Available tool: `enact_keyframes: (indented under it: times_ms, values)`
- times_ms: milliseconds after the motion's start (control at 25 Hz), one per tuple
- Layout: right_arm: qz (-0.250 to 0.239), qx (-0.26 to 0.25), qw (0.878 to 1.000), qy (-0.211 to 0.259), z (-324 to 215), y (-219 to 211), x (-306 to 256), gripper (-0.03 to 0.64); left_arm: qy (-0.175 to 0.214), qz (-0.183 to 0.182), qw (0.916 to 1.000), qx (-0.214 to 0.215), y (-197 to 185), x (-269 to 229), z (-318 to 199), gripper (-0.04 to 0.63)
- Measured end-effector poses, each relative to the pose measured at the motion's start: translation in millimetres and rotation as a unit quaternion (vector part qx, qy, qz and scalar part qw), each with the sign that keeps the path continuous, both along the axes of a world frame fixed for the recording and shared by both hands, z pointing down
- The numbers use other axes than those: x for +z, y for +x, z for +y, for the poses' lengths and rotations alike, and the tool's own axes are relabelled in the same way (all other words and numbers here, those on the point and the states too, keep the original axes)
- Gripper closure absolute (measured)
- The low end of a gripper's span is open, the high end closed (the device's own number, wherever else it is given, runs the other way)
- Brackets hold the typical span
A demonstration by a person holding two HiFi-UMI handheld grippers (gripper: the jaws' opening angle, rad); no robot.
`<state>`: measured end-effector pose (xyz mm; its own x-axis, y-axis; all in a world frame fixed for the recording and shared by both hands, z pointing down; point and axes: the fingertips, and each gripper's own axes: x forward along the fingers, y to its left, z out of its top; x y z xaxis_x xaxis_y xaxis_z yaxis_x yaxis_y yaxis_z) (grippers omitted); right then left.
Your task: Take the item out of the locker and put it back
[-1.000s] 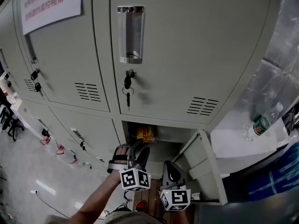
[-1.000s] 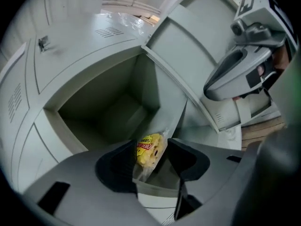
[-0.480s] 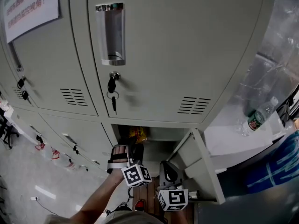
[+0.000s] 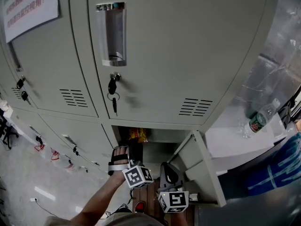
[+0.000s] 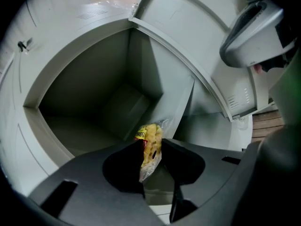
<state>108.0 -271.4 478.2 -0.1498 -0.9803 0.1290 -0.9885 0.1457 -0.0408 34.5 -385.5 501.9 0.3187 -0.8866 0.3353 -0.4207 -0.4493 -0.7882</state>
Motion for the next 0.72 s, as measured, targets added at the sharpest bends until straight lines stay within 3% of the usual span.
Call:
enact_keyframes:
  times_ms: [120,480,600,720]
  values:
    - [0.0,0.0,1.0,-0.001,0.6,0.2,0.0,0.598,0.003,0.018,0.9998,-0.003,-2.4,-7.8,0.2,0.47]
    - [0.002,0.006,1.0,0.007,4.2,6.4,-6.0,0.598,0.006,0.129,0.9915,-0.015,-9.5,-37.1,5.9,0.489]
    - [0.002,0.008,1.0,0.014,6.2,8.2,-11.9,0.598,-0.002,0.189,0.9818,-0.012,-11.8,-51.5,10.8,0.492]
    - [0.004,0.01,1.0,0.02,9.5,9.4,-17.4,0.598,-0.014,0.257,0.9663,0.001,-13.8,-70.1,20.6,0.495]
